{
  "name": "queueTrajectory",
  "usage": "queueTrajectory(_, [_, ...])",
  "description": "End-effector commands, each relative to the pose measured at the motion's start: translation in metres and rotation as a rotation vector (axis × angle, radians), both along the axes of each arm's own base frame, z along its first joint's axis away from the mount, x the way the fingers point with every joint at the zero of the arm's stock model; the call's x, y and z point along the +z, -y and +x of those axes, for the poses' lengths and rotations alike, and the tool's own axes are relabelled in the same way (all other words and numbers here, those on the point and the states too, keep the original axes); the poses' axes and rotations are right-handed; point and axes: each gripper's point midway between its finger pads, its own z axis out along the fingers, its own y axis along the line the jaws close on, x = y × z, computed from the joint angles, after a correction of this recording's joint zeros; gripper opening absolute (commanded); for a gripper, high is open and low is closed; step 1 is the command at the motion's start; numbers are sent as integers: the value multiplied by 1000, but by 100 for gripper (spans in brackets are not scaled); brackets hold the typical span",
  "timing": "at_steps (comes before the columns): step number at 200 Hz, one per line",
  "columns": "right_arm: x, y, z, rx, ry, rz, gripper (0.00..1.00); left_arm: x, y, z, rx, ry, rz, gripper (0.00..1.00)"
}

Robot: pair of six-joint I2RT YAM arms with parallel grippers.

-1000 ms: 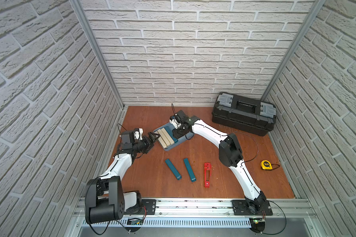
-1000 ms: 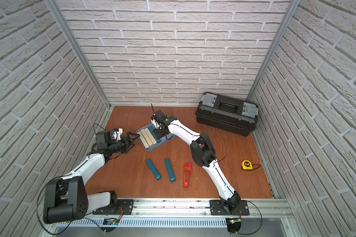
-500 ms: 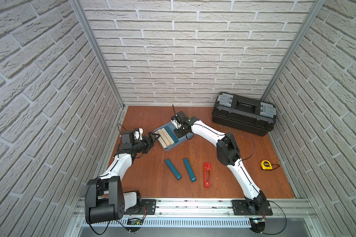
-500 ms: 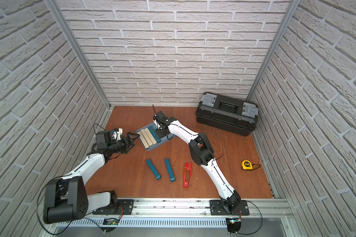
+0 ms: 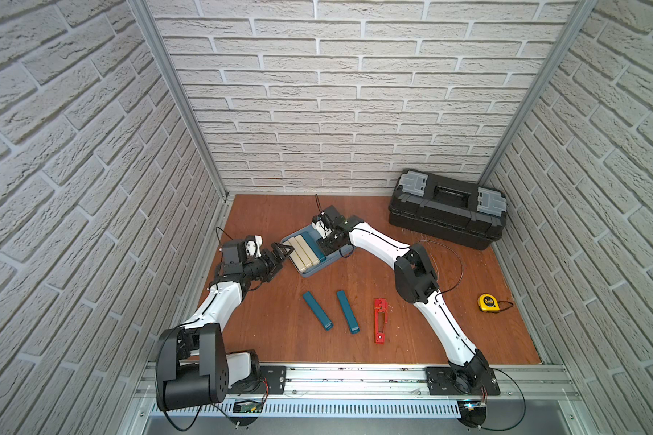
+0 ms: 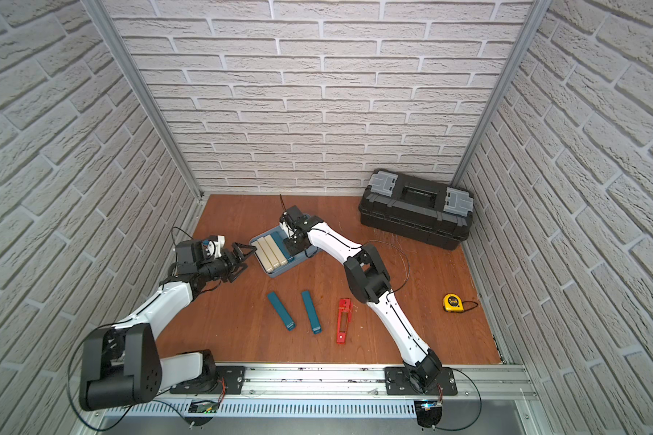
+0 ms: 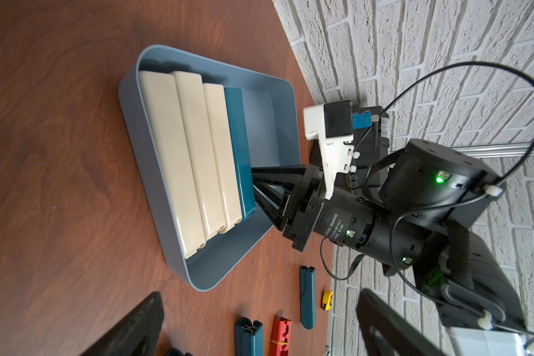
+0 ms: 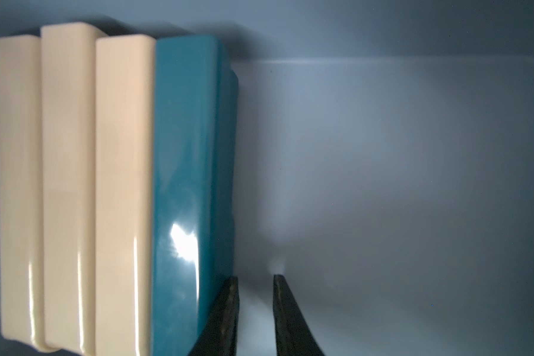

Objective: Put the pruning pliers into the storage box
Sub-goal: Place the pruning pliers in the storage box, then pick up the pruning pliers from the center of the board.

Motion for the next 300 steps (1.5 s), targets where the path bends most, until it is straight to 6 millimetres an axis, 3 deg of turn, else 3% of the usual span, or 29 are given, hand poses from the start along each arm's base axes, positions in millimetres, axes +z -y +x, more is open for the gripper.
queueTrajectory(1, [4,-7,3,4,7,30,23,2,0,-1,-8,31,4,98])
queueTrajectory(27, [13,6,8,-9,53,-33,23,4,0,-1,-9,38,4,98])
queueTrajectory(53, [34,20,12,-35,110,-73,23,10,0,-2,-7,47,4,98])
queueTrajectory(95, [67,36,-8,-53,135,-50,23,14,5,-19,-14,33,5,98])
queueTrajectory(145, [81,52,-63,-71,75,21,27,5,24,-60,-50,3,-1,98])
queueTrajectory(207, [91,44,-155,-8,96,37,41,-4,42,-108,-73,14,-5,98])
queueTrajectory(257, [85,44,-215,-18,72,120,45,-13,51,-132,-105,-25,11,98])
queueTrajectory(300, [80,35,-251,12,85,115,46,-19,60,-143,-125,-35,29,98])
